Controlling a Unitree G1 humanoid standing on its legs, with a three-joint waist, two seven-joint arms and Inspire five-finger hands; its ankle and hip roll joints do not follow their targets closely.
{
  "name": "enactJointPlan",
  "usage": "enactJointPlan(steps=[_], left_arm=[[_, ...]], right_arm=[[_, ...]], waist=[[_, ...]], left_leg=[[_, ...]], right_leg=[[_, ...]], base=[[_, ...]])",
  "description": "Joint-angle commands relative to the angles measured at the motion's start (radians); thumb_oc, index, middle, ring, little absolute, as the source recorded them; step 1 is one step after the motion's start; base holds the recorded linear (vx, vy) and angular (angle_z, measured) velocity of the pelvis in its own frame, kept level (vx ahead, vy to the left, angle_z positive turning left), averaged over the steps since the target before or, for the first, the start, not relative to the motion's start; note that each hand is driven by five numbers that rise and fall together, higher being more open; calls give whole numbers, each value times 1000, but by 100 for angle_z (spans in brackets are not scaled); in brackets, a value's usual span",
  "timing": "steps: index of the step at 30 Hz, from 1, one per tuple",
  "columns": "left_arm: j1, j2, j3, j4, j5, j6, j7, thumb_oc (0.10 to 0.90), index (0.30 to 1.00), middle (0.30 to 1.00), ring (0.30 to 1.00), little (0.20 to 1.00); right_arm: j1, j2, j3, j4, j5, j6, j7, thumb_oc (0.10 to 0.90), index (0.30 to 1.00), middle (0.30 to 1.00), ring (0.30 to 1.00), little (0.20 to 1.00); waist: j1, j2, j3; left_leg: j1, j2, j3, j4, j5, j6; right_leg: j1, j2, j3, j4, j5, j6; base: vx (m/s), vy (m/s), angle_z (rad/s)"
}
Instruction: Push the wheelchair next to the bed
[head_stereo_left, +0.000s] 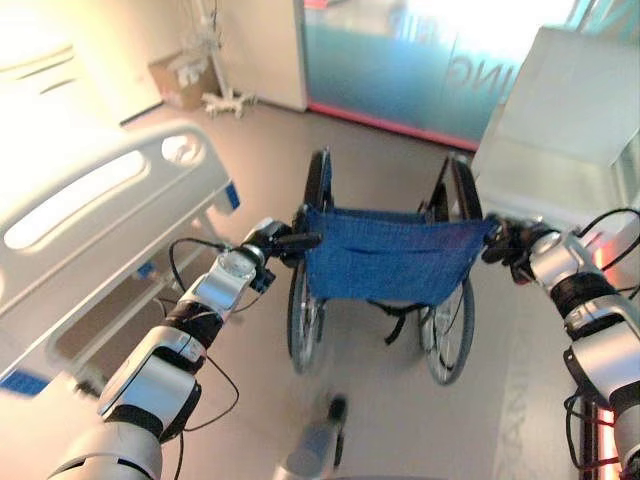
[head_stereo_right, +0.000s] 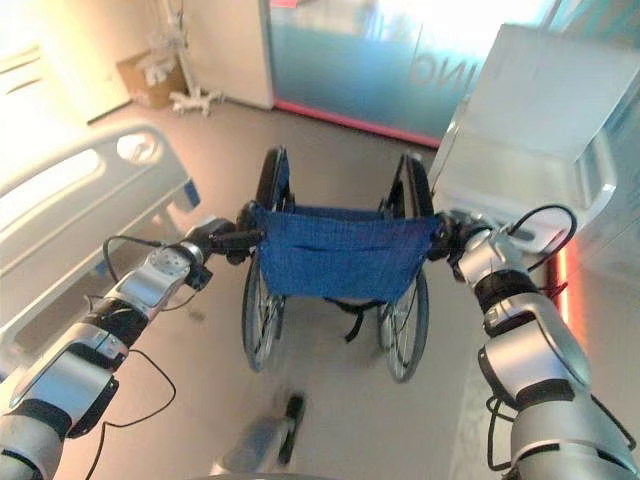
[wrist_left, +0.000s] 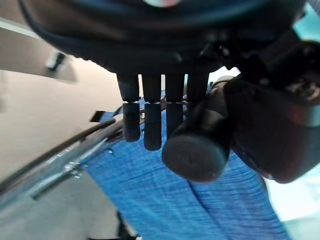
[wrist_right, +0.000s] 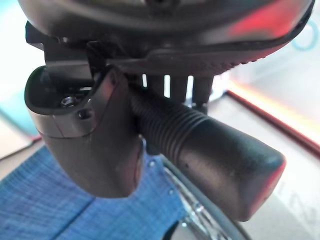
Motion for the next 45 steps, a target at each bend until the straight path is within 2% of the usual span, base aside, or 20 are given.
enactJointPlan(steps=[1, 4, 6, 9, 11, 12, 14, 17, 18, 22, 24, 25, 26, 30, 37, 39, 41, 42, 44, 45], left_arm=[[33, 34, -48, 160, 137, 33, 48, 400, 300, 300, 300, 300], [24, 21, -65, 172, 142, 26, 56, 400, 300, 300, 300, 300], [41, 7, -72, 174, 149, 20, 66, 400, 300, 300, 300, 300], [73, -9, -60, 169, 160, 16, 83, 400, 300, 300, 300, 300], [98, -12, -43, 158, 174, 14, 99, 400, 300, 300, 300, 300], [99, 3, -23, 148, 171, 9, 108, 400, 300, 300, 300, 300], [90, 21, -10, 133, 164, -1, 96, 400, 300, 300, 300, 300], [80, 26, -11, 109, 157, -2, 72, 400, 300, 300, 300, 300], [70, 19, -14, 100, 154, -1, 56, 400, 300, 300, 300, 300], [52, -4, -24, 109, 154, 2, 39, 400, 300, 300, 300, 300], [56, -13, -29, 116, 128, 29, 39, 400, 300, 300, 300, 300], [60, -16, -37, 118, 130, 45, 43, 400, 300, 300, 300, 300], [62, -17, -38, 117, 130, 47, 44, 400, 300, 300, 300, 300], [78, -43, -36, 132, 129, 47, 65, 400, 300, 300, 300, 300], [111, -68, -25, 141, 111, -27, 93, 400, 300, 300, 300, 300], [133, -74, -15, 137, 120, -41, 93, 400, 300, 300, 300, 300], [161, -87, -3, 118, 148, -40, 96, 400, 300, 300, 300, 300], [165, -89, -2, 115, 151, -40, 99, 400, 300, 300, 300, 300], [174, -90, 7, 97, 159, -33, 92, 400, 300, 300, 300, 300], [175, -88, 8, 97, 158, -35, 90, 400, 300, 300, 300, 300]], right_arm=[[-18, 54, 76, -94, -61, -259, 72, 400, 300, 300, 300, 300], [-17, 65, 67, -58, -50, -279, 60, 400, 300, 300, 300, 300], [11, 64, 57, -47, -45, -291, 55, 400, 300, 300, 300, 300], [31, 61, 61, -66, -50, -287, 60, 400, 300, 300, 300, 300], [31, 61, 67, -105, -49, -263, 61, 400, 300, 300, 300, 300], [2, 55, 76, -141, -53, -238, 65, 400, 300, 300, 300, 300], [-32, 38, 90, -165, -50, -220, 70, 400, 300, 300, 300, 300], [-65, 6, 103, -186, -57, -183, 95, 400, 300, 300, 300, 300], [-88, -11, 112, -191, -52, -162, 108, 400, 300, 300, 300, 300], [-125, -35, 119, -196, -52, -144, 134, 400, 300, 300, 300, 300], [-133, -46, 126, -207, -39, -153, 155, 400, 300, 300, 300, 300], [-132, -48, 127, -222, -40, -152, 159, 400, 300, 300, 300, 300], [-132, -48, 127, -224, -39, -152, 160, 400, 300, 300, 300, 300], [-127, -60, 140, -218, -57, -200, 160, 400, 300, 300, 300, 300], [-105, -73, 129, -227, -101, -240, 123, 400, 300, 300, 300, 300], [-95, -79, 128, -231, -92, -245, 103, 400, 300, 300, 300, 300], [-74, -65, 123, -237, -94, -252, 66, 400, 300, 300, 300, 300], [-72, -62, 123, -239, -95, -255, 62, 400, 300, 300, 300, 300], [-59, -45, 120, -228, -102, -256, 41, 400, 300, 300, 300, 300], [-57, -42, 117, -223, -104, -259, 41, 400, 300, 300, 300, 300]], waist=[[-4, 2, 15], [-3, 3, 1], [-18, -12, -16], [-40, -9, -23], [-68, 7, -6], [-103, 25, 35], [-139, 16, 79], [-164, 2, 92], [-178, -7, 85], [-196, -25, 60], [-199, -21, 49], [-201, -18, 51], [-201, -17, 51], [-225, 6, 40], [-245, 27, 7], [-239, 26, -2], [-200, 15, 8], [-192, 14, 11], [-152, 13, 45], [-145, 14, 51]], left_leg=[[-102, -36, -16, 55, -77, 8], [-101, -54, -35, 52, -86, 22], [-75, -93, -65, 36, -90, 39], [-41, -98, -73, 22, -92, 38], [25, -85, -86, 10, -109, 26], [87, -68, -104, -1, -149, 24], [119, -89, -136, 20, -205, 33], [150, -108, -192, 48, -264, 34], [173, -100, -239, 62, -299, 24], [217, -32, -296, 88, -371, -11], [249, 28, -282, 75, -359, -44], [255, 71, -254, 72, -311, -68], [256, 78, -250, 70, -299, -72], [267, 195, -139, 21, -64, -124], [301, 261, -74, 4, 81, -158], [297, 260, -76, 31, 111, -160], [222, 171, -114, 55, 68, -129], [206, 156, -119, 58, 61, -125], [87, 73, -82, 76, 15, -106], [65, 58, -74, 77, 8, -103]], right_leg=[[91, -59, -87, 42, 276, 27], [78, -61, -60, 106, 328, 29], [45, -27, -19, 147, 386, 42], [-12, -10, -10, 113, 378, 35], [-148, -29, -47, 41, 357, 25], [-315, -55, -59, 6, 380, 18], [-409, -76, -28, -89, 427, 32], [-426, -99, 16, -258, 493, 67], [-435, -105, 69, -320, 512, 79], [-447, -95, 123, -238, 481, 81], [-456, -92, 85, -152, 450, 81], [-452, -92, 45, -116, 424, 70], [-449, -91, 38, -113, 420, 67], [-385, -59, -80, -116, 361, 17], [-332, -24, -161, -98, 288, -40], [-307, -9, -173, -104, 273, -57], [-235, 17, -154, -139, 264, -63], [-224, 20, -150, -145, 263, -63], [-144, 43, -134, -178, 245, -64], [-132, 47, -132, -184, 243, -64]], base=[[147, 109, -88], [268, 171, -14], [358, 134, -23], [364, 66, -8], [316, -48, -34], [268, -66, -33], [402, -146, -5], [544, -229, 108], [457, -224, 160], [534, -393, 96], [472, -416, 68], [322, -262, 45], [362, -312, 29], [340, -292, 47], [255, -203, 57], [294, -235, 45], [349, -266, 21], [290, -195, -8], [321, -190, -26], [429, -224, -29]])
